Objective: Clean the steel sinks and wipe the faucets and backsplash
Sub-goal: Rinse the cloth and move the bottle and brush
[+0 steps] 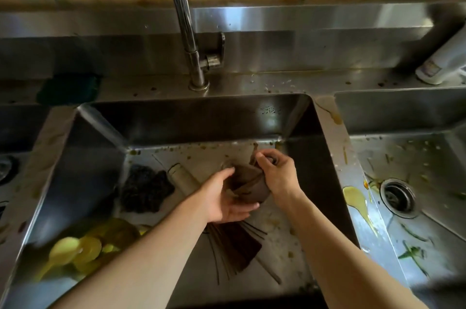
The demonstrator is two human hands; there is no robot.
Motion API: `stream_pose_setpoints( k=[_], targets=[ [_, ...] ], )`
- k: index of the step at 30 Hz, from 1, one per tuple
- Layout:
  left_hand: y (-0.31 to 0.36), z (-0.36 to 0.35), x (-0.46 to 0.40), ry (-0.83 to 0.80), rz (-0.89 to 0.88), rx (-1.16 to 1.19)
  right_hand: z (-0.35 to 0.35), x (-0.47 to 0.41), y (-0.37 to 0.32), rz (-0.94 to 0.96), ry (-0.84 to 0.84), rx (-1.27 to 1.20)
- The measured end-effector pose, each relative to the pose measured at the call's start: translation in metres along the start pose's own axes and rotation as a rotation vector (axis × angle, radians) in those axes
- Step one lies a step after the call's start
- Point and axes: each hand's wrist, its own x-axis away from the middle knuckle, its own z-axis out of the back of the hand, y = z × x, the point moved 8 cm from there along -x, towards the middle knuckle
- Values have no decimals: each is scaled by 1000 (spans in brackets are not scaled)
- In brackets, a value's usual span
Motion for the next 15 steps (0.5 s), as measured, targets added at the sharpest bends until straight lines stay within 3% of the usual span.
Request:
stream_pose_setpoints(
  k=[2, 5, 12, 15],
  targets=[
    [0, -1, -10, -22, 29, 94, -10, 5, 1, 62, -49, 103],
    [-2, 5, -25, 77, 44, 80, -20, 5, 14, 32, -76, 119],
    [6, 16, -42, 130, -117, -60, -26, -8, 42, 72, 17, 199],
    [13, 23, -48, 166, -164, -5, -30, 2, 48, 187, -63, 293]
  ],
)
